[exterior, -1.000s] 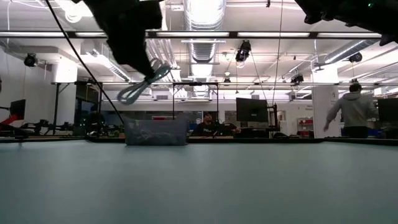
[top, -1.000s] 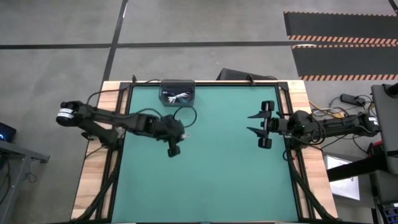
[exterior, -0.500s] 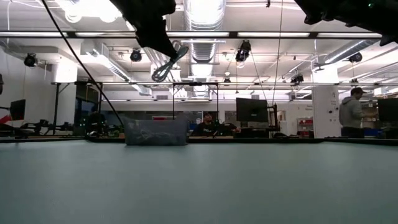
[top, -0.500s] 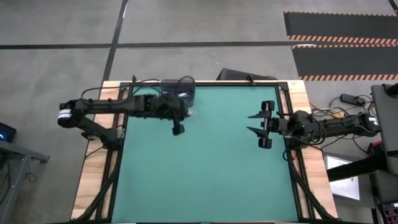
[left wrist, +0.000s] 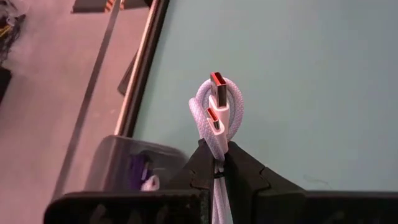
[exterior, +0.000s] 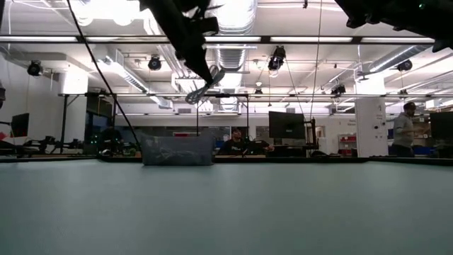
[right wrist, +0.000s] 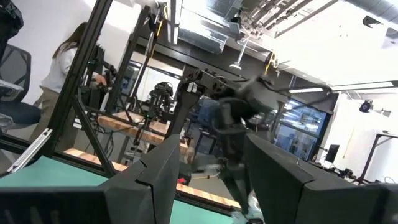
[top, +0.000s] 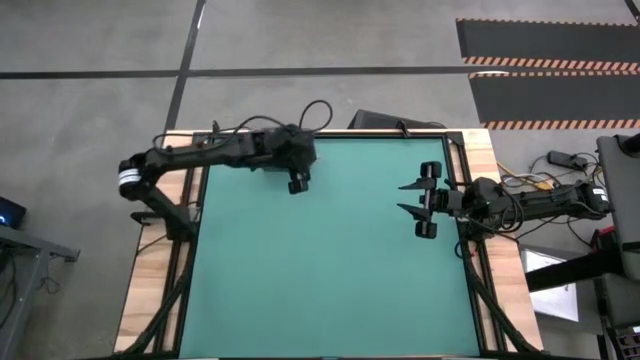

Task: Pick and place USB-C Cables
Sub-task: Put the light blue charger cable into the bin

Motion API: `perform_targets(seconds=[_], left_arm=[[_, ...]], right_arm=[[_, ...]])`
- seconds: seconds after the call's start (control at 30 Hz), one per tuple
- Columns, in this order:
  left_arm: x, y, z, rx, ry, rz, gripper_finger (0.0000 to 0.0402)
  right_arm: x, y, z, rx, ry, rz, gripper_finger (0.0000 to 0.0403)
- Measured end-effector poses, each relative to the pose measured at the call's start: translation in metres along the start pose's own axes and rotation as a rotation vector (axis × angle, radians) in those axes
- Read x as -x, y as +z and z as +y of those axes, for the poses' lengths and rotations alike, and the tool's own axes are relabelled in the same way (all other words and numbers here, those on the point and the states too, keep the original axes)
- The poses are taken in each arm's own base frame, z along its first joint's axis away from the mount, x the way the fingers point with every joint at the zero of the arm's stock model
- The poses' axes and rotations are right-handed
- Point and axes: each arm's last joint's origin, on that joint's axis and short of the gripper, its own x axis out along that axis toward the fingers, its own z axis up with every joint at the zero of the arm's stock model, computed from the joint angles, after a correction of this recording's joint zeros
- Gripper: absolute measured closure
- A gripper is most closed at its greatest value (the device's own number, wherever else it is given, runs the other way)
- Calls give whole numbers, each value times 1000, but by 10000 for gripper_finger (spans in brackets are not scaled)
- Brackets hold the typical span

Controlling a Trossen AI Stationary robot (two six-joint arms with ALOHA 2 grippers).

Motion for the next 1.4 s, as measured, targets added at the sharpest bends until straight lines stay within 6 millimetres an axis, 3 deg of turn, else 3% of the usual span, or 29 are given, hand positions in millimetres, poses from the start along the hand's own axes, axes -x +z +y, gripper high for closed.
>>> perform_targets(seconds=[0.37,0.9,1.07,1.4], left_arm=[[-43,-5,42,-86,54,194,396],[-86,-51,105,-98,47,456,395],[-91,-58,113,-85,24,459,395],[-108,-67,111,-83,-10,499,395]], right_arm=[[0,0,0,0,0,1,241],[0,-1,0,3,1,7,258],[0,-1,0,5,2,8,259],[0,-1,1,10,4,14,262]])
